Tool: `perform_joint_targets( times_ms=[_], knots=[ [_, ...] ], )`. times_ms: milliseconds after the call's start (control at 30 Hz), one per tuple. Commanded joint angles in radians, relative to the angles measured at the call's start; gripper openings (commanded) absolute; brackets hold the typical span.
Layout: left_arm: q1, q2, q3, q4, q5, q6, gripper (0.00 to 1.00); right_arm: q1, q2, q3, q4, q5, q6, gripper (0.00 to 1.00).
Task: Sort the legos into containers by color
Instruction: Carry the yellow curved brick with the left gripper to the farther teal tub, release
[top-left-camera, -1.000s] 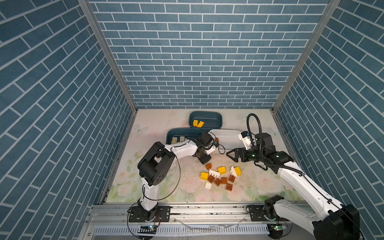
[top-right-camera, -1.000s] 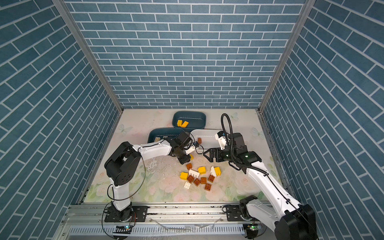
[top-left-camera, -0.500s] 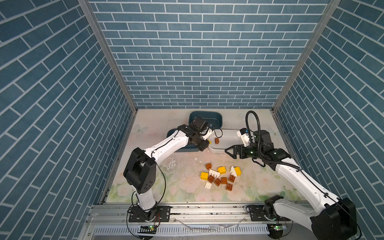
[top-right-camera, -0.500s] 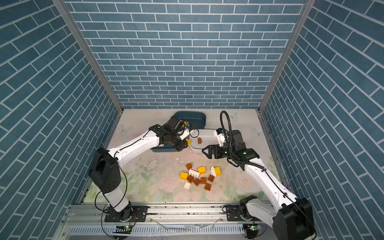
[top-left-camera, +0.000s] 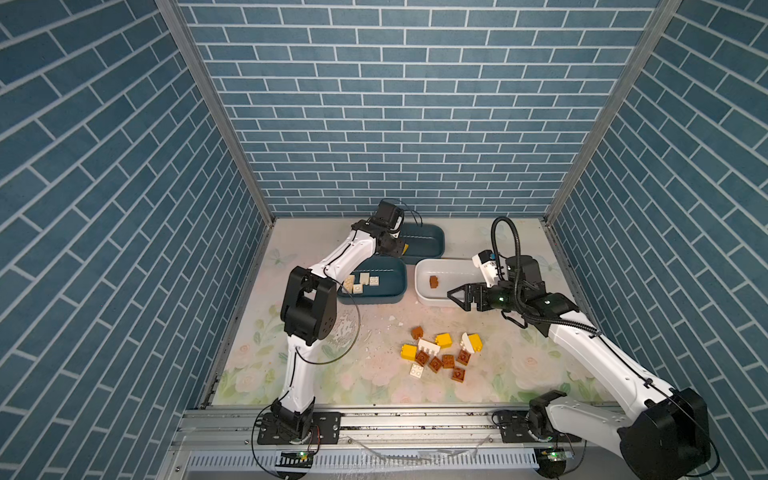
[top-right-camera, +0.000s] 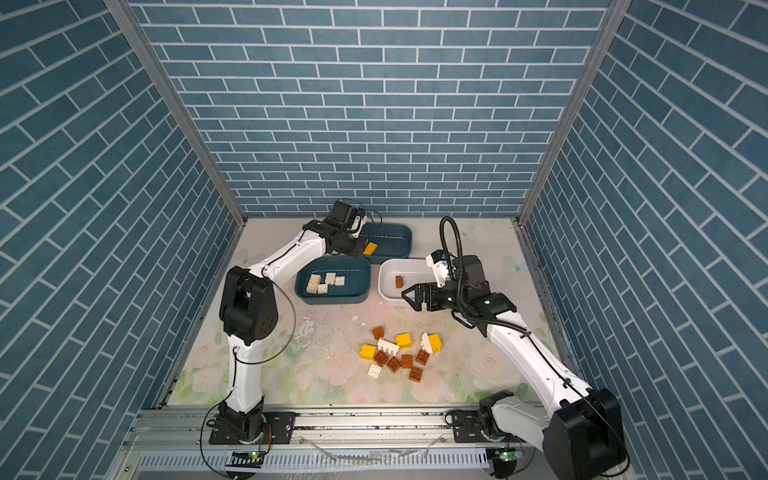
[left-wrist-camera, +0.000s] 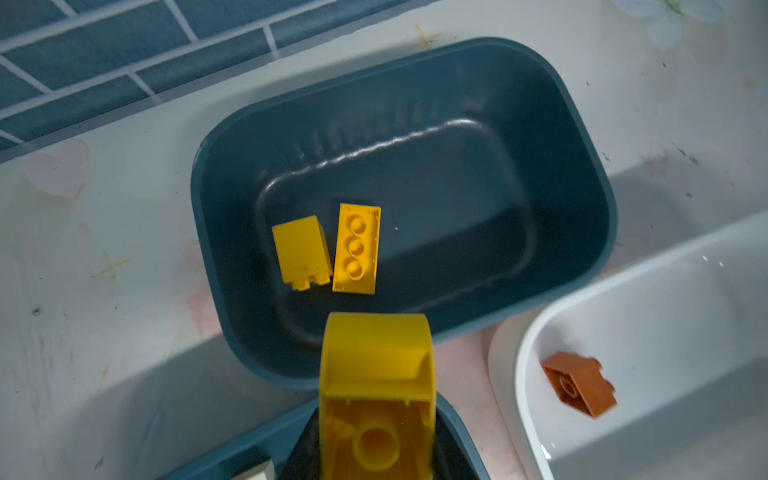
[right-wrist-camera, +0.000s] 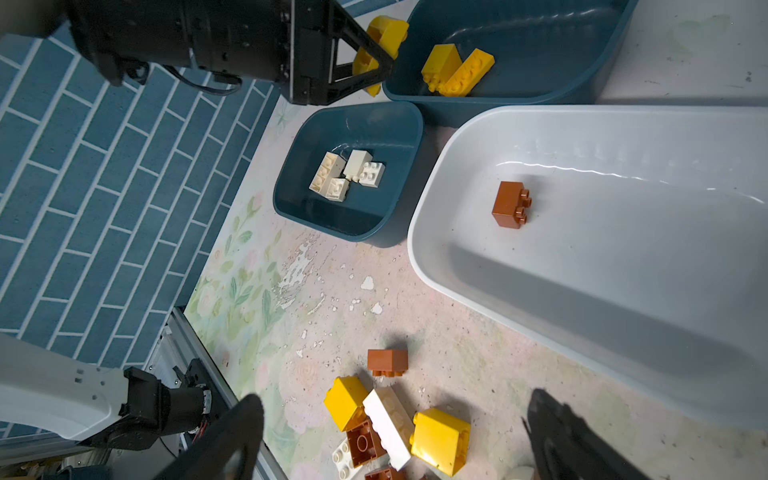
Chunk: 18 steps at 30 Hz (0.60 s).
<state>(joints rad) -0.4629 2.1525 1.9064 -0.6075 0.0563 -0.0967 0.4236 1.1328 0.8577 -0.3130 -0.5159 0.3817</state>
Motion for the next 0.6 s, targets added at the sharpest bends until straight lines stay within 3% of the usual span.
perform_joint_targets(
  times_ms=[0,567],
  knots=[
    [-0.006,0.060,0.086,0.025,-0.019,-0.087,0.28,0.001,0.006,0.033,0.004,-0.004,0.011,0.99],
    [-0.007,0.337,0.389,0.007,0.042,-0.131,0.31,-0.006,0.021,0.041,-0.038,0.002,-0.021,0.98]
  ],
)
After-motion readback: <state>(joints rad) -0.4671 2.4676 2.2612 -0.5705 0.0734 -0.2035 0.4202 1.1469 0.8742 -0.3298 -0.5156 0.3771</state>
